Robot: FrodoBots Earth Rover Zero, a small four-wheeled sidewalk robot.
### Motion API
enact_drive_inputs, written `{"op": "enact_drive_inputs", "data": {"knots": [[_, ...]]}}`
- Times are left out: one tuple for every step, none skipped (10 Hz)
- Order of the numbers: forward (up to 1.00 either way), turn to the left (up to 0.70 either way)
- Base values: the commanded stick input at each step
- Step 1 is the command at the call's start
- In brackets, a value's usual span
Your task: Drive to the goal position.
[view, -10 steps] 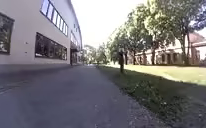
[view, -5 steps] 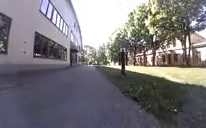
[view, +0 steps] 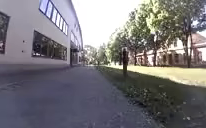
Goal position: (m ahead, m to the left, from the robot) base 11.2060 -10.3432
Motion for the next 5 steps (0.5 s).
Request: {"op": "enact_drive_inputs", "data": {"knots": [[0.45,0.0],[0.45,0.0],[0.45,0.0],[0.45,0.0],[0.45,0.0]]}}
